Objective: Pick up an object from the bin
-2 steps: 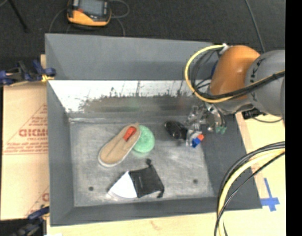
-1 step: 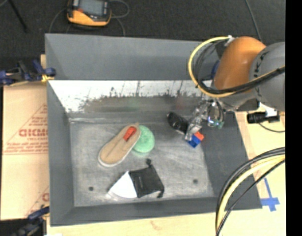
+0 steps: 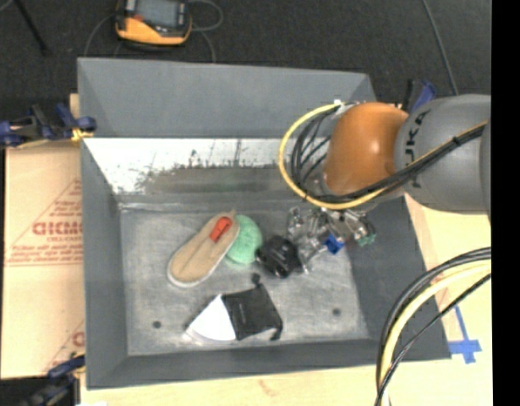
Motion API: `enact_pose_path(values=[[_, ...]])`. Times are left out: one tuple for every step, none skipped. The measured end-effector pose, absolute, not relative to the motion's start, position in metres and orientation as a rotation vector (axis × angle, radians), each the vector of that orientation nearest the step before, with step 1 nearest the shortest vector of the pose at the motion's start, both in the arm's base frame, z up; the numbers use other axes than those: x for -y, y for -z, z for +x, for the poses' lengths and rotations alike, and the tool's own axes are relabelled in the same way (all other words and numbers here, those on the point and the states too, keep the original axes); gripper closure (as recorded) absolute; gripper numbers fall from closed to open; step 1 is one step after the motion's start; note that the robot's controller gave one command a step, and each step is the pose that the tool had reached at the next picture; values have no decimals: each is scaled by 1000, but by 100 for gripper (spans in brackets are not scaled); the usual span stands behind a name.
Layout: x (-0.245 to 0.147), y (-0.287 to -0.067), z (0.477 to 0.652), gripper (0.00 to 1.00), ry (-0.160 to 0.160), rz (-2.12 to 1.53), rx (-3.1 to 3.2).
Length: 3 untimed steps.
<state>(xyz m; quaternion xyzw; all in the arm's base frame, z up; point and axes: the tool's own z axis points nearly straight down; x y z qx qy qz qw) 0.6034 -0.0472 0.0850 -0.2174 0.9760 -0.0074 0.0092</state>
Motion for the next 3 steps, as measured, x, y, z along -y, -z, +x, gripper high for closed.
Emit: enact_pose_path(values=[[47,-86,603,100,24,-675,-3048],[47,-86,603,100,24,-675,-3048],[47,-86,603,100,24,-675,-3048]])
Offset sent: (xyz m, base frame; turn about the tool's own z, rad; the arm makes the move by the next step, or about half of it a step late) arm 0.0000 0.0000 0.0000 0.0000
